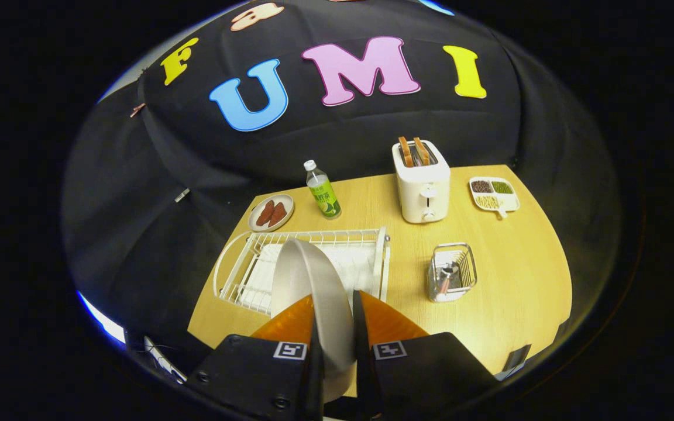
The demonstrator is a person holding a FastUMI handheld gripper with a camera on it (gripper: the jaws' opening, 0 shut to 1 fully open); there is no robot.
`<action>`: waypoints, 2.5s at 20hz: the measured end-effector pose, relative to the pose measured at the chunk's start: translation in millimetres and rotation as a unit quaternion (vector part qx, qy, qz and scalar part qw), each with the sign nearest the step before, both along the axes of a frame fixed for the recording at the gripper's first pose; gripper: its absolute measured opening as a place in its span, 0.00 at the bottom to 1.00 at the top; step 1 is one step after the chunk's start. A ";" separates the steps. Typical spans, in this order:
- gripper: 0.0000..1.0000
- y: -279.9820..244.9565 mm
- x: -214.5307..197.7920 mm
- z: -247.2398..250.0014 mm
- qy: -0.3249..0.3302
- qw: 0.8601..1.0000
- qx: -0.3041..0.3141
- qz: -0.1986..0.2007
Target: Take the plate from the dish rack, then take the spoon from the basket and place it into the plate.
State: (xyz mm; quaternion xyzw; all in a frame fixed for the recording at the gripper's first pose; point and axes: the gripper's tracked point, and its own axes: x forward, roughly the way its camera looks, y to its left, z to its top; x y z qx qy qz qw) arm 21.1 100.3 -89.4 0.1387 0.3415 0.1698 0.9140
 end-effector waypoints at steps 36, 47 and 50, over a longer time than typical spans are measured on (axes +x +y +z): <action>0.99 -160.8 32.6 -166.0 -0.053 0.993 -0.048 0.095; 0.99 -102.2 72.0 -131.5 -0.187 0.966 -0.092 0.155; 0.99 -94.2 88.2 -142.0 -0.188 0.967 -0.097 0.142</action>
